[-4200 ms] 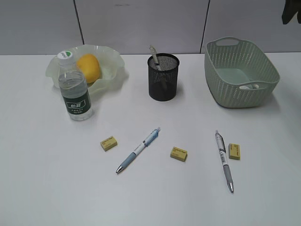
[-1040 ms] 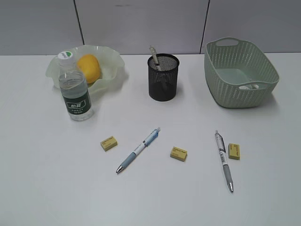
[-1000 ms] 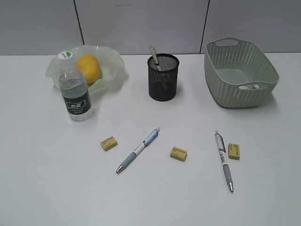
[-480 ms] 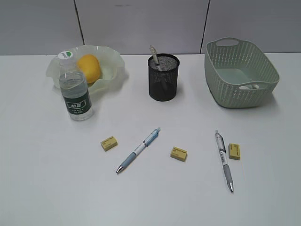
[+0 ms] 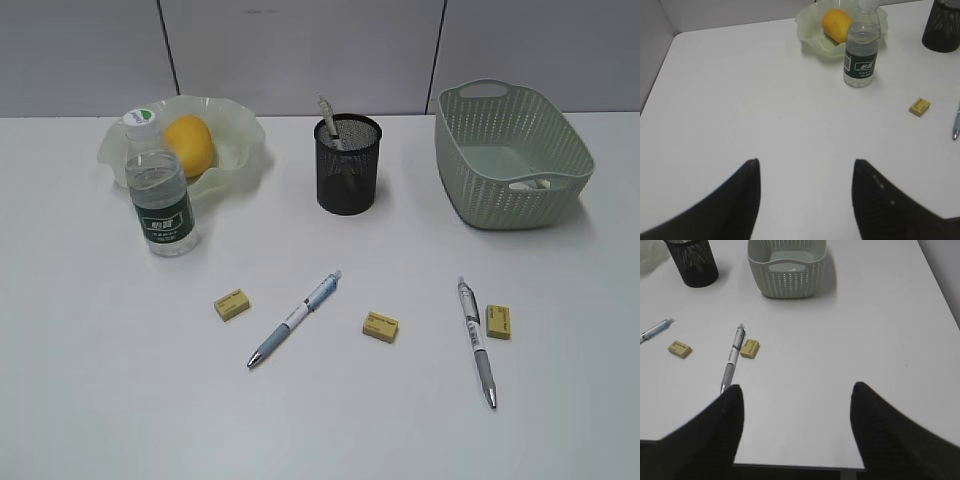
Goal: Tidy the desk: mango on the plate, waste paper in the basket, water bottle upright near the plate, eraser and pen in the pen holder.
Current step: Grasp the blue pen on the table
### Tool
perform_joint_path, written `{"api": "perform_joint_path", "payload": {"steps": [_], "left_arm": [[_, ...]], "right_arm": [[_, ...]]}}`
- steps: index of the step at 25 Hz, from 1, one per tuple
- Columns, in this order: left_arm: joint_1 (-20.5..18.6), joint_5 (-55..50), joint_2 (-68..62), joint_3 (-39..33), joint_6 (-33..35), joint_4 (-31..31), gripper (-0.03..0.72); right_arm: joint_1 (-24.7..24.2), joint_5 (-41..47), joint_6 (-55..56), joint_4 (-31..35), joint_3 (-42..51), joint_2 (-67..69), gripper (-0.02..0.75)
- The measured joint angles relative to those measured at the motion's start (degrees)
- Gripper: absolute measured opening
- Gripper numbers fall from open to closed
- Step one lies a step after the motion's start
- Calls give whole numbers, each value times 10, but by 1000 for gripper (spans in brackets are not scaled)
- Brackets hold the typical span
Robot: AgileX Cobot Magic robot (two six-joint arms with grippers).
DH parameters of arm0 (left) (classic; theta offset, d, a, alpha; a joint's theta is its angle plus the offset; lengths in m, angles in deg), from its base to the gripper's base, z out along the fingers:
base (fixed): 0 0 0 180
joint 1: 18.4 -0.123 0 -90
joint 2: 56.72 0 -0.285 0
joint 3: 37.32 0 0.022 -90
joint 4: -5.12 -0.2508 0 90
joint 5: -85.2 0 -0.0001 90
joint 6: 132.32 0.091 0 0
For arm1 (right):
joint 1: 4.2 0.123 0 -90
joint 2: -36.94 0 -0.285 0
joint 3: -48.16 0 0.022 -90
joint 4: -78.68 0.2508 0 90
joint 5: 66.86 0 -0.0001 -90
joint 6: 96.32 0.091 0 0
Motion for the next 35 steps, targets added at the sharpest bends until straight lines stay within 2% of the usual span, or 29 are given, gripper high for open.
{"api": "perform_joint_path", "payload": {"steps": [3, 10, 12, 16, 19, 22, 28, 35], "left_arm": [[0, 0, 0, 0, 0, 0, 443], [0, 0, 0, 0, 0, 0, 435], [0, 0, 0, 0, 0, 0, 449], [0, 0, 0, 0, 0, 0, 615], [0, 0, 0, 0, 0, 0, 672], [0, 0, 0, 0, 0, 0, 645], [0, 0, 0, 0, 0, -1, 511], [0, 0, 0, 0, 0, -1, 480]], "right_arm": [[0, 0, 1, 0, 0, 0, 631], [0, 0, 1, 0, 0, 0, 655], [0, 0, 1, 0, 0, 0, 642], [0, -1, 1, 0, 0, 0, 554], [0, -1, 1, 0, 0, 0, 492], [0, -1, 1, 0, 0, 0, 443], [0, -1, 1, 0, 0, 0, 392], [0, -1, 1, 0, 0, 0, 385]]}}
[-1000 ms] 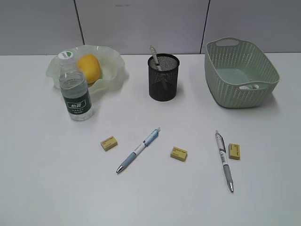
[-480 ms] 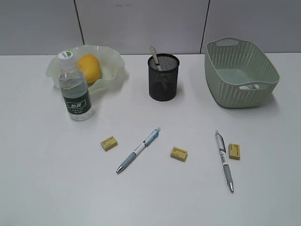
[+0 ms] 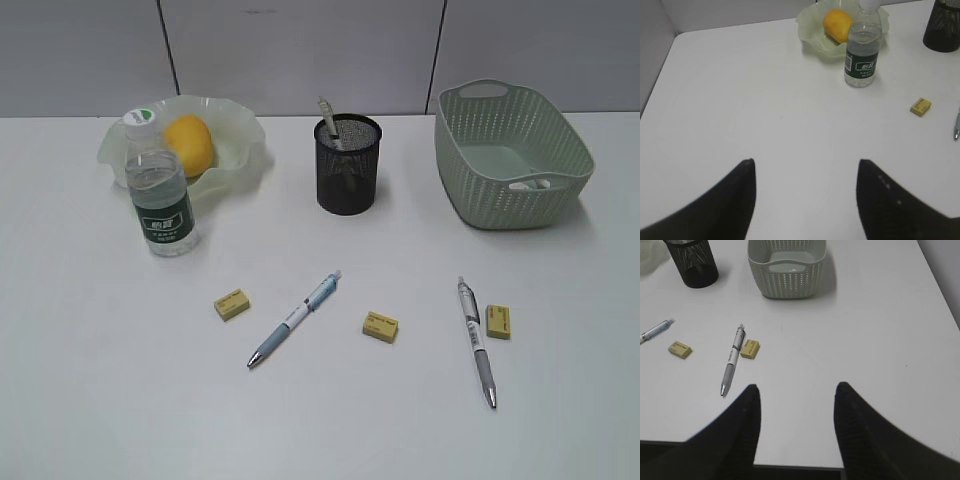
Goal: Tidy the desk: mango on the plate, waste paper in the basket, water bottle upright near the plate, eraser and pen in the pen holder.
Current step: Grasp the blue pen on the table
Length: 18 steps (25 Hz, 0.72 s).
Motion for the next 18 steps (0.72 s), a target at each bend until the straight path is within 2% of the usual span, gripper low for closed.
{"api": "perform_joint_path", "payload": {"steps": [8, 18], "left_arm": [[0, -2, -33, 12, 0, 3, 455], [0, -83, -285, 126, 0, -2, 435]], "right_arm": [[0, 0, 0, 0, 0, 0, 385], [0, 0, 0, 0, 0, 0, 385]]}}
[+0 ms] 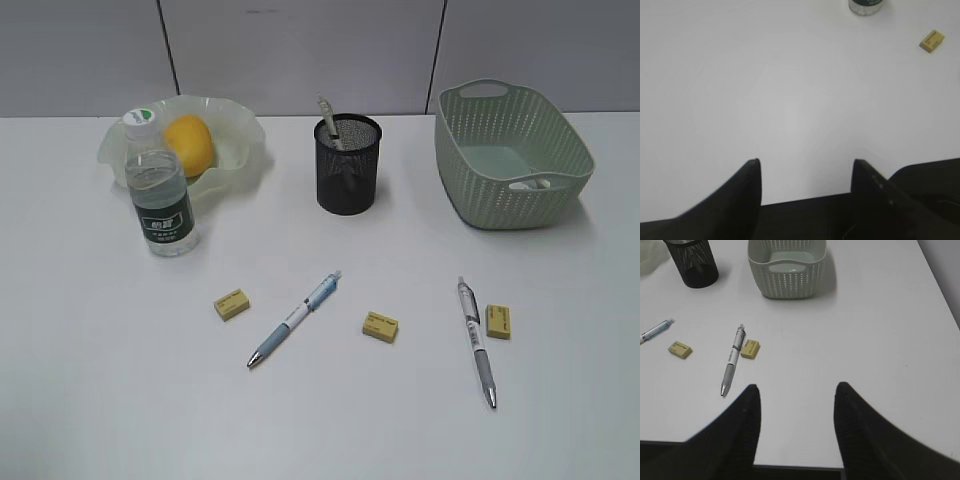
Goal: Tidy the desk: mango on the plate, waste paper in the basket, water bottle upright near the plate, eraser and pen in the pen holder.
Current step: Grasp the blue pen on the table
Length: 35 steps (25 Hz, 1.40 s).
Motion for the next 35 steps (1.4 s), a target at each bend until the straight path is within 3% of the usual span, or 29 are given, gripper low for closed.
{"api": "perform_joint_path", "payload": {"steps": [13, 31, 35], "left_arm": [[0, -2, -302, 80, 0, 17, 435], [0, -2, -514, 199, 0, 73, 434], [26, -1, -539, 217, 0, 71, 434]], "right_arm": [[0, 0, 0, 0, 0, 0, 385], [0, 0, 0, 0, 0, 0, 384], [0, 0, 0, 0, 0, 0, 384]]}}
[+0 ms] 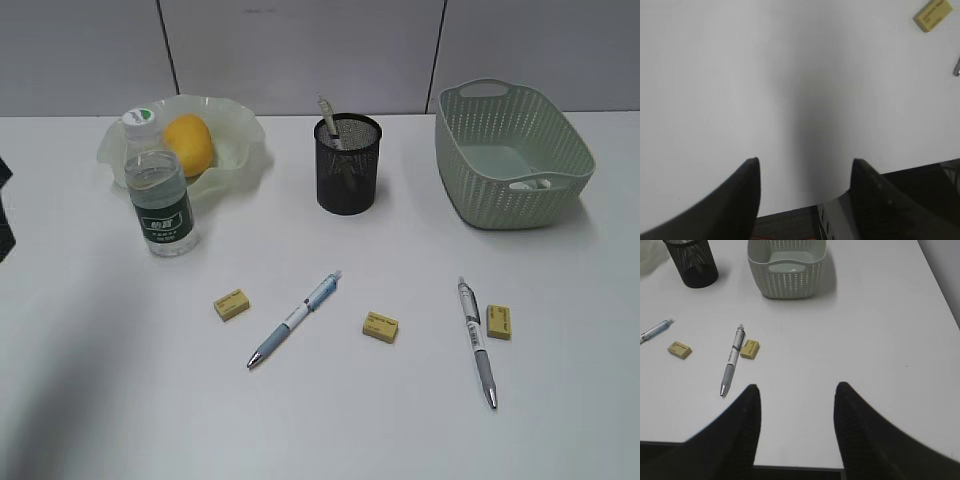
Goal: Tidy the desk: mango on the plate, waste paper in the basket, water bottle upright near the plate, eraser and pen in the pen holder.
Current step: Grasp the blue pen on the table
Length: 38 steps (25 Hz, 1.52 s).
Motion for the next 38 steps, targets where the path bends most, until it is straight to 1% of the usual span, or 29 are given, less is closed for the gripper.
{"api": "perform_joint_path", "payload": {"steps": [3, 9, 12, 15, 19, 24, 31, 38], "left_arm": [[54, -1, -12, 4, -15, 0, 434], [191, -1, -68, 10, -45, 0, 434], [249, -3, -111, 51, -49, 0, 434], [284, -2, -164, 112, -50, -1, 420], [306, -1, -241, 194, -49, -20, 382], [321, 3, -328, 265, -13, -30, 371], [331, 58, -395, 278, 25, -27, 371], [332, 92, -427, 285, 39, -27, 370]], "right_arm": [[0, 0, 0, 0, 0, 0, 384], [0, -1, 0, 0, 0, 0, 384], [0, -1, 0, 0, 0, 0, 384], [0, -1, 0, 0, 0, 0, 384], [0, -1, 0, 0, 0, 0, 384], [0, -1, 0, 0, 0, 0, 384], [0, -1, 0, 0, 0, 0, 384], [0, -1, 0, 0, 0, 0, 384]]}}
